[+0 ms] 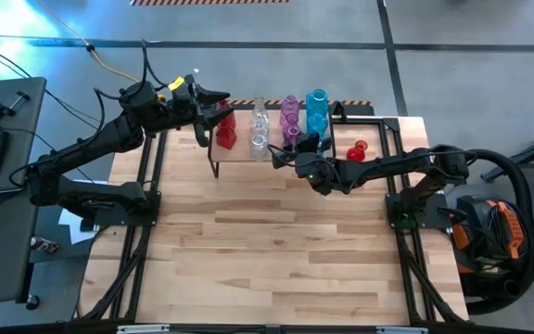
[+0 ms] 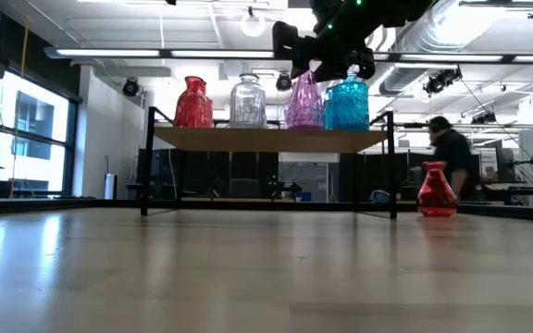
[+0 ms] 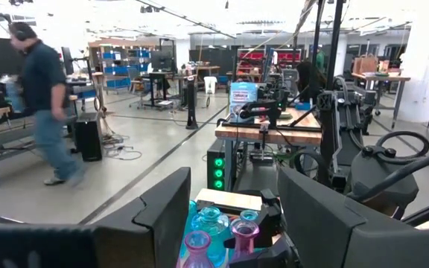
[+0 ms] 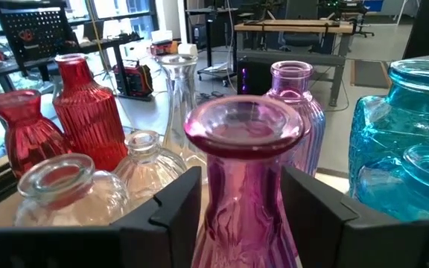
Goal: Sort vases onto shelf
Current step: Put the violet vase on the shelf aligned with the other violet vases
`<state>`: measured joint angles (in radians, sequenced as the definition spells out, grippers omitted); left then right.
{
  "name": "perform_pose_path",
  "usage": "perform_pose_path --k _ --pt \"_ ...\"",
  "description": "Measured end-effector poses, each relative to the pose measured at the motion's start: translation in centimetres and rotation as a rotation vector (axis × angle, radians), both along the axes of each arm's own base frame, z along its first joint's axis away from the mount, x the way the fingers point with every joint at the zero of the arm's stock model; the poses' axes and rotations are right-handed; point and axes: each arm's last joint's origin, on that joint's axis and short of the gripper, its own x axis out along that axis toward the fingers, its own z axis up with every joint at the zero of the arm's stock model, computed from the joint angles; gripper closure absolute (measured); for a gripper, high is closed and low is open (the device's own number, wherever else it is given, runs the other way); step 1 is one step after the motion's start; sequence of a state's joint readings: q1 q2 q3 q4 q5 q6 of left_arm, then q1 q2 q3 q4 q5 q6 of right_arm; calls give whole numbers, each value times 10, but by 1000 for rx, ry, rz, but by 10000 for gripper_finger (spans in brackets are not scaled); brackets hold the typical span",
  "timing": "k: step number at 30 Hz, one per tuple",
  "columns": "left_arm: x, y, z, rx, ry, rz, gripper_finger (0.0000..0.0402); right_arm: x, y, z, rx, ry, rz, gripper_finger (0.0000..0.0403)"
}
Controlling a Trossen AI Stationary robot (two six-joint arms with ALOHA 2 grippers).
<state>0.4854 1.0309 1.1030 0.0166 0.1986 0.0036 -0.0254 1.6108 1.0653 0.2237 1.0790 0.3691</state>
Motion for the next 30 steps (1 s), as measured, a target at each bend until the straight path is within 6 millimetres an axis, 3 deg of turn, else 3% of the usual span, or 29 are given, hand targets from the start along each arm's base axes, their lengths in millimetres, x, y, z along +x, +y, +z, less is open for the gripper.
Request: perform_pose_path --k 12,30 --pt "0 0 0 0 0 0 207 1 1 3 -13 -6 9 198" --pt "0 0 0 0 0 0 207 -5 9 21 -66 -26 0 196"
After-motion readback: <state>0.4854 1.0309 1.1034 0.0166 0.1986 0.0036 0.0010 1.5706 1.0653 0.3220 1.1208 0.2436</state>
